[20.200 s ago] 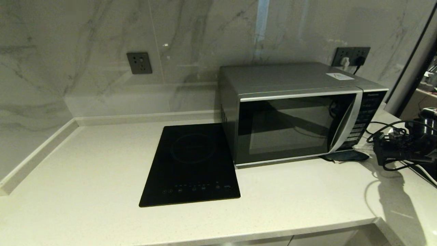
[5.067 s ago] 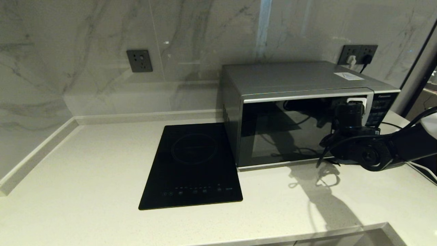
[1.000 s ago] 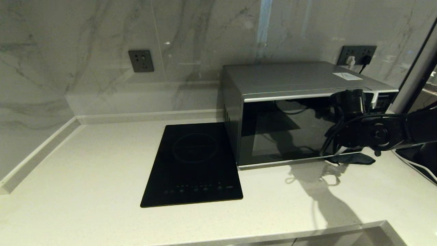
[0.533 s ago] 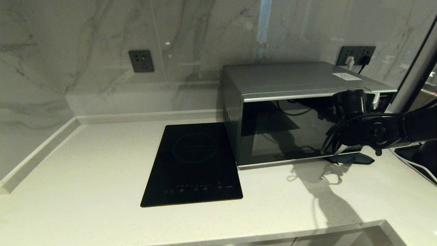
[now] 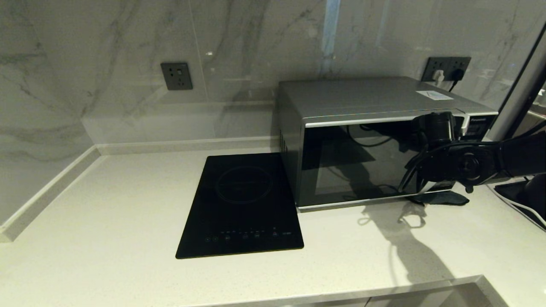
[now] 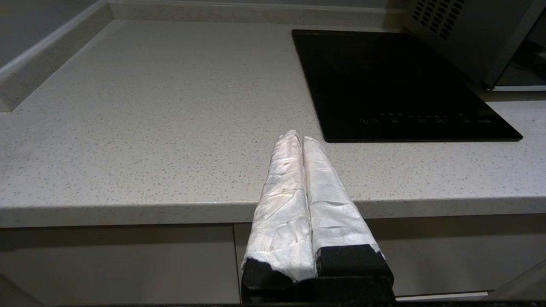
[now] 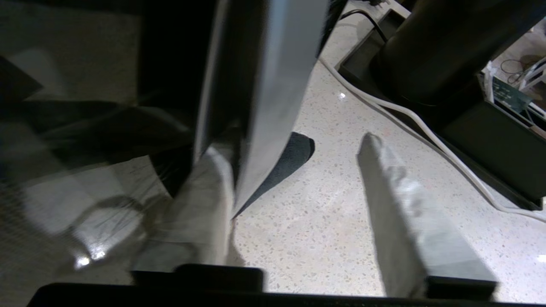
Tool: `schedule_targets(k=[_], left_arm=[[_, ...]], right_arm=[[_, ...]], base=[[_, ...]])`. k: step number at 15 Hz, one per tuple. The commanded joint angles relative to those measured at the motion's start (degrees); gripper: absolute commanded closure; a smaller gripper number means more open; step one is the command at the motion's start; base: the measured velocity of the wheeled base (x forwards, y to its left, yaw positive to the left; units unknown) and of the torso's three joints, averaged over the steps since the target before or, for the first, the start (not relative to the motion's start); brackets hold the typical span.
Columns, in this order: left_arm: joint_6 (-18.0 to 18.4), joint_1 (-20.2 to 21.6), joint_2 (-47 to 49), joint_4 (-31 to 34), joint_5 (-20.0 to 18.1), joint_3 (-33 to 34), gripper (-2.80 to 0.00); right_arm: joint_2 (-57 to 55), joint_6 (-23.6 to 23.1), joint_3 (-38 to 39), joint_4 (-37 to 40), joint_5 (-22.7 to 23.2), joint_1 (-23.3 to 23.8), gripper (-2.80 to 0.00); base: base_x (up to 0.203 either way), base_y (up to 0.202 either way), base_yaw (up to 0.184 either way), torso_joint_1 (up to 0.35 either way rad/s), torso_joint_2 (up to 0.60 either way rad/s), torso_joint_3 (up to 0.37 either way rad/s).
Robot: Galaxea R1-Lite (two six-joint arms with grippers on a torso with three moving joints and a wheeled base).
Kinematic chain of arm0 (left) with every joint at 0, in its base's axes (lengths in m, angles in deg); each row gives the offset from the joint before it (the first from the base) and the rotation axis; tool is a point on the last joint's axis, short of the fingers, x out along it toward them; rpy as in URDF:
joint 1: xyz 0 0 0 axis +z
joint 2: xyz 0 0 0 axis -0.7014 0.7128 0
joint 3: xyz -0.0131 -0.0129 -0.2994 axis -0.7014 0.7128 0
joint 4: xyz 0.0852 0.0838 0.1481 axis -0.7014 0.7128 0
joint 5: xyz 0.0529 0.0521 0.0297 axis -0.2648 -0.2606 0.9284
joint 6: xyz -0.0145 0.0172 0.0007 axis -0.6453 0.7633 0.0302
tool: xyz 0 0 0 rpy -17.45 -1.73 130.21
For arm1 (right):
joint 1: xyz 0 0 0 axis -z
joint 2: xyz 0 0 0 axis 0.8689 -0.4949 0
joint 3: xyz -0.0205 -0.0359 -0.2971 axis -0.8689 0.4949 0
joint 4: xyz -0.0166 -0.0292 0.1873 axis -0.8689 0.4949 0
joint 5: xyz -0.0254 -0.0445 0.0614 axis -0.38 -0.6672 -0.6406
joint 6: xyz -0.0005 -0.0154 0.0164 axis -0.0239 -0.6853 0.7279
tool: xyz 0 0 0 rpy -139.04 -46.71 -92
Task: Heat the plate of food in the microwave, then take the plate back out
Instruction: Open the microwave oven
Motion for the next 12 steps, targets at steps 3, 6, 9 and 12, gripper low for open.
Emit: schedule_targets(k=[3,6,9,12], left_arm=[[0.0,0.0,0.1,0.0,0.0,0.0,0.00],[0.0,0.0,0.1,0.0,0.0,0.0,0.00],[0.0,0.0,0.1,0.0,0.0,0.0,0.00],[0.0,0.0,0.1,0.0,0.1,0.0,0.00]], right_arm=[[0.3,0.3,0.2,0.2,-0.6,0.0,0.00],[0.6,0.8,0.4,0.1,-0.7,0.0,0.00],[1.2,0.8,0.9,0.1,-0.9,0.0,0.00],[2.2,0.8,1.8,0.1,-1.1,-0.1,0.00]], base=[[0.000,0.000,0.000,0.000,0.00,0.000],[0.000,0.000,0.000,0.000,0.00,0.000],[0.000,0.000,0.000,0.000,0.00,0.000],[0.000,0.000,0.000,0.000,0.00,0.000]])
